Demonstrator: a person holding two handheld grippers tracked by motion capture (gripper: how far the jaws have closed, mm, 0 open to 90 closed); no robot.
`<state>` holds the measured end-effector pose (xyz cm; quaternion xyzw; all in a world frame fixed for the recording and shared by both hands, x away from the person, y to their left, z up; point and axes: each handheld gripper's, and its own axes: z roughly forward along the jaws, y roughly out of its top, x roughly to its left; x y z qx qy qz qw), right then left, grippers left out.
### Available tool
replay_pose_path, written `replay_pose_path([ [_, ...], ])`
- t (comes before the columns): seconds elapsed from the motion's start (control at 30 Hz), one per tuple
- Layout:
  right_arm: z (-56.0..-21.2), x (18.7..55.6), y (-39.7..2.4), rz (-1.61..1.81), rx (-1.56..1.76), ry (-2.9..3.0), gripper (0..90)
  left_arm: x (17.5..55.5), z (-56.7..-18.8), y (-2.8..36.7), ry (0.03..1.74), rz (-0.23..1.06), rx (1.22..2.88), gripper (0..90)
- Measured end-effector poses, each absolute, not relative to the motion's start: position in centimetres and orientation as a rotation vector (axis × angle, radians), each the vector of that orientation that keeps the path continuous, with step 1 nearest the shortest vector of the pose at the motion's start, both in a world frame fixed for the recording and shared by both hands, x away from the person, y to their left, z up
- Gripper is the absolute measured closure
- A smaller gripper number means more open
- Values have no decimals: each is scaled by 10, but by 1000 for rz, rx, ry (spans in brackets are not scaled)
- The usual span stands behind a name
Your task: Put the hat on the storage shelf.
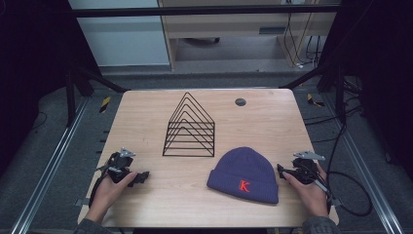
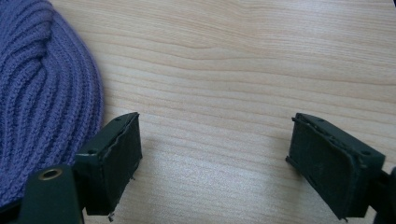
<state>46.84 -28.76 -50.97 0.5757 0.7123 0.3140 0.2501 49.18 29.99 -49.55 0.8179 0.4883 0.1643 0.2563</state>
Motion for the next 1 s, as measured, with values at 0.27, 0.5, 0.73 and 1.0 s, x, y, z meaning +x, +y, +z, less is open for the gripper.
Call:
replay_pose_path([
  [0.27, -510, 468, -286, 854, 1568, 1951, 139, 490, -496, 298, 1321, 445, 2215, 0],
  [0.5, -501, 471, -291, 806, 1612, 1986, 151, 490, -495, 298, 1288, 436, 2239, 0],
  [0.73, -489, 465, -290, 844, 1590, 1935, 163, 489, -496, 296, 1271, 433, 2243, 0],
  [1.0, -480, 464, -288, 856, 1605, 1914, 144, 490, -496, 295, 1263, 434, 2236, 0],
])
